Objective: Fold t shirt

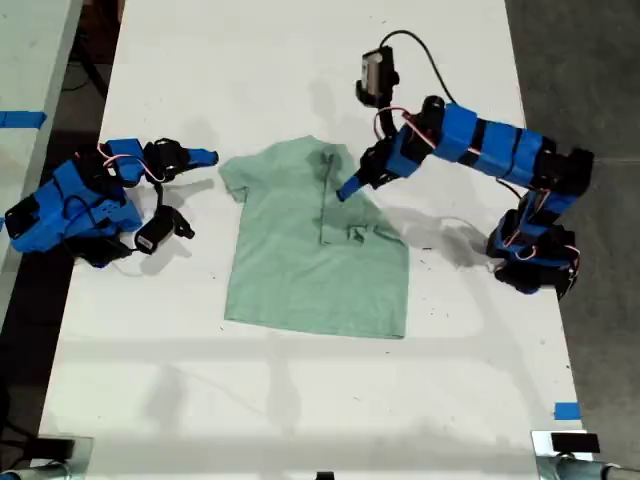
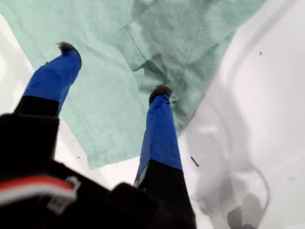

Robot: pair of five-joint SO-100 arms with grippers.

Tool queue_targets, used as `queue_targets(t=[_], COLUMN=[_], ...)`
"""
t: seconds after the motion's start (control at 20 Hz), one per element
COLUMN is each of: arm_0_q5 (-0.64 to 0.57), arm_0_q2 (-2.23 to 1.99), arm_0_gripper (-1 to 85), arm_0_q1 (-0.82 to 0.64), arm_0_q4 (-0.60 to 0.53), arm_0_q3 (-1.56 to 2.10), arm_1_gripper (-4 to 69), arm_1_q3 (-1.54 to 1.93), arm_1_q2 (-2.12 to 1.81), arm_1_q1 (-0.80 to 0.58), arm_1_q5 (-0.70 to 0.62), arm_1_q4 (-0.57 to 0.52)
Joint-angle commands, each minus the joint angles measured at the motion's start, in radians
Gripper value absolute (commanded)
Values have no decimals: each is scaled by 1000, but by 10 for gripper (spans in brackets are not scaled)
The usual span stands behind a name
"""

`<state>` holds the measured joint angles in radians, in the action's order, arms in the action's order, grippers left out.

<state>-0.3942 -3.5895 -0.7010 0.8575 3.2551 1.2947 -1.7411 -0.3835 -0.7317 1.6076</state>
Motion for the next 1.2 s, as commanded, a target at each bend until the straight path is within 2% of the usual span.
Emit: queue_targets(t=[0.0, 0.05, 0.15, 0.2, 0.25, 0.35, 0.4, 0.45, 0.55, 0.7, 0.8, 1.15], arm_0_q5=[6, 6, -11, -69, -133, -213, -232, -247, -249, -212, -196, -192], arm_0_q2=[-8, -8, -9, -9, -9, -9, -8, -8, -8, -8, -8, -8], arm_0_gripper=[-3, -3, -3, -3, -3, -3, -3, -3, -3, -2, -3, -3], arm_0_q1=[-3, -3, -2, -6, -20, -77, -91, -98, -92, -100, -104, -123], arm_0_q4=[-12, -12, -31, -86, -160, -249, -261, -244, -222, -186, -178, -166], arm_0_q3=[35, 35, 31, 25, 26, 32, 37, 37, 37, 37, 37, 37], arm_1_gripper=[19, -13, 0, 17, 20, 20, 20, 20, 20, 19, 19, 21], arm_1_q3=[374, 561, 959, 1155, 1331, 1621, 1666, 1750, 1738, 1746, 1743, 1743], arm_1_q2=[-439, -624, -1037, -1235, -1424, -1778, -1759, -1766, -1767, -1767, -1767, -1767], arm_1_q1=[-38, -58, -49, -15, 2, -11, -12, -18, -38, -17, 15, -18], arm_1_q5=[-2, -14, -60, -69, -58, -81, -106, -124, -152, -126, -114, -133], arm_1_q4=[-74, -114, -242, -305, -337, -299, -299, -374, -353, -344, -339, -351])
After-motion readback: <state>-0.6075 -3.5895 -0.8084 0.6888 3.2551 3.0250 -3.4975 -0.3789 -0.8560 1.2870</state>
